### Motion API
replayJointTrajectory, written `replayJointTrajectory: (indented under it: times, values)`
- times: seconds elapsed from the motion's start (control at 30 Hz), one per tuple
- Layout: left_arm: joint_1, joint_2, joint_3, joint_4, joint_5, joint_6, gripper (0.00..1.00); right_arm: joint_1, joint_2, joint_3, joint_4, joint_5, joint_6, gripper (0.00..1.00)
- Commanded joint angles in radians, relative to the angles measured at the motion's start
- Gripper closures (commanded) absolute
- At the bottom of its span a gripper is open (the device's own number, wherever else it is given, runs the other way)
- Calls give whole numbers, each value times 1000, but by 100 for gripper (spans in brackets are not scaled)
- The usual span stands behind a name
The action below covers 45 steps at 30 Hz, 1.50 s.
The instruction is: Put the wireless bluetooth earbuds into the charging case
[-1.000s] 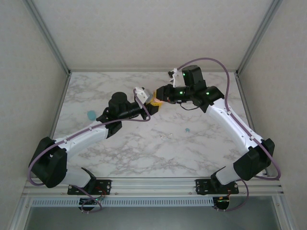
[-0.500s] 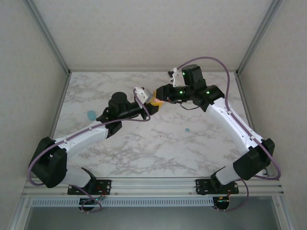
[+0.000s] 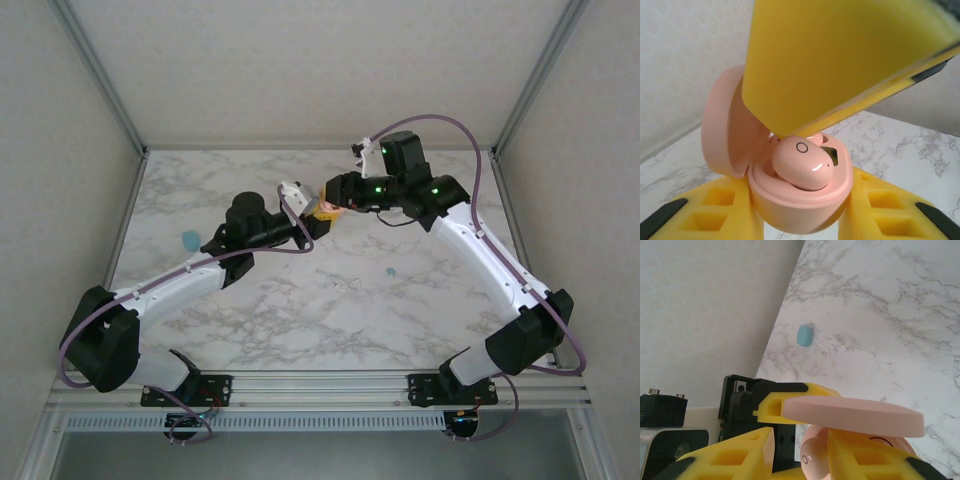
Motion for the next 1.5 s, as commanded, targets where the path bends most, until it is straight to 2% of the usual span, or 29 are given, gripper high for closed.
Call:
replayJointTrajectory:
  times: [0.0,0.57,0.63,0.77,0.83,0.97,1.23,1.37,1.47]
  values:
    - [-7,-19,13,35,-4,6,86,1,-4,36,2,10,-12,65]
    - [-7,-31,7,27,-16,20,86,1,-124,-37,75,52,-26,63]
    - [-7,-34,7,21,-16,24,86,1,-153,-56,94,98,-37,63]
    - [-7,-39,7,-3,-12,46,86,-8,-180,-75,60,297,-52,65]
    - [-7,-43,12,-14,0,50,86,-39,-156,-53,25,317,-37,65]
    - [-6,-44,33,-63,34,62,86,-82,-85,-4,33,201,-3,62]
    - [-7,-60,31,-68,41,53,86,-85,82,135,-56,23,-5,53]
    - [-7,-66,21,-32,22,29,86,-84,103,130,-108,-40,-46,53]
    - [-7,-64,21,-20,9,25,86,-84,65,82,-96,-105,-57,53]
